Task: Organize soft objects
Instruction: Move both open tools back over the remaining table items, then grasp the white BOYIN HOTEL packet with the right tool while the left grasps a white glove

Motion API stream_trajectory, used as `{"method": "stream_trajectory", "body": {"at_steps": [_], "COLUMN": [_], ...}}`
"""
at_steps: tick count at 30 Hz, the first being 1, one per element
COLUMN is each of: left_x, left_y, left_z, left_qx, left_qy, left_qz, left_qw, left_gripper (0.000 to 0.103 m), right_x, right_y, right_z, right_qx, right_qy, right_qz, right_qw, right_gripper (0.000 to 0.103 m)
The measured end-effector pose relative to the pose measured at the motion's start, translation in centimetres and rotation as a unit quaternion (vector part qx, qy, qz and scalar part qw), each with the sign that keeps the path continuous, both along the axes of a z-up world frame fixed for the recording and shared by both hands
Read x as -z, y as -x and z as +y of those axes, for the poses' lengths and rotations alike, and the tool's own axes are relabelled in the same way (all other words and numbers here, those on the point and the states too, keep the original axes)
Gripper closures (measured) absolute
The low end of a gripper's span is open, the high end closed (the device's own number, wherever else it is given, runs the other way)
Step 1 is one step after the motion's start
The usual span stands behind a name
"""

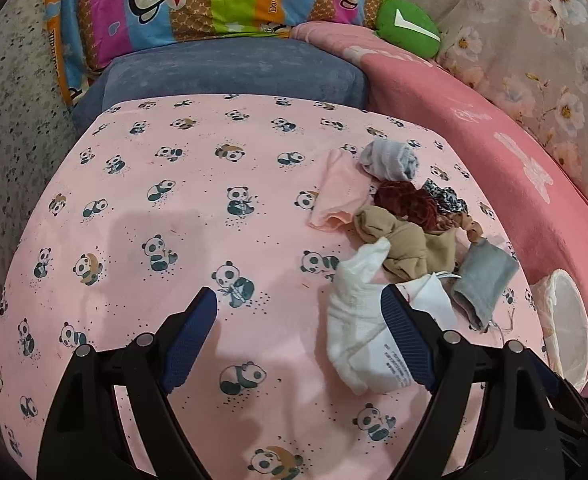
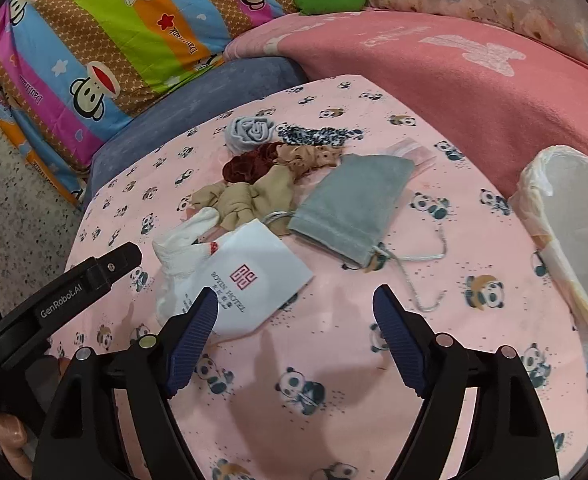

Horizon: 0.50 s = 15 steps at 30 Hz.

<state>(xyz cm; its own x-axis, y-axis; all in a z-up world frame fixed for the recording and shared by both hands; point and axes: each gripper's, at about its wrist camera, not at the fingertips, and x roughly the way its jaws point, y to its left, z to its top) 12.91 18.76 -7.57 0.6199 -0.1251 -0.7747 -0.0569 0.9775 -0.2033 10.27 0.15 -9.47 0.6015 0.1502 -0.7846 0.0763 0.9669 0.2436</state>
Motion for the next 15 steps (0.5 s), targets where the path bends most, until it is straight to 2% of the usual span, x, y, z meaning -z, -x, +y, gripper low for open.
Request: {"method": "stream_trajectory", "body": {"at_steps": [6, 9, 15], "left_x": [0.6, 0.7, 1.1], "left_y": [-1.0, -1.4, -1.7], "left_z": [2.3, 2.9, 2.4], "left_qx": [-0.011, -0.013, 0.003], "left_qy": [0.011, 0.017, 0.029], "left_qz": [0.005, 0.005, 0.008], "left_qw": [0.9999, 0.9997, 0.9995], "left_gripper": [0.023, 0.023, 0.023], "right_x": [1.9, 2.8, 4.4], "right_y": [-3.2, -4.3, -3.7], "right_z": [4.0, 5.5, 4.5], "right_qx": [-0.004, -0.004, 0.006], "right_qy": [0.001, 0.031, 0.046], "right_qz": [0.015, 0.019, 0.038], "right_qw": [1.0, 0.999, 0.998], "right_gripper": [0.021, 0.021, 0.021]}}
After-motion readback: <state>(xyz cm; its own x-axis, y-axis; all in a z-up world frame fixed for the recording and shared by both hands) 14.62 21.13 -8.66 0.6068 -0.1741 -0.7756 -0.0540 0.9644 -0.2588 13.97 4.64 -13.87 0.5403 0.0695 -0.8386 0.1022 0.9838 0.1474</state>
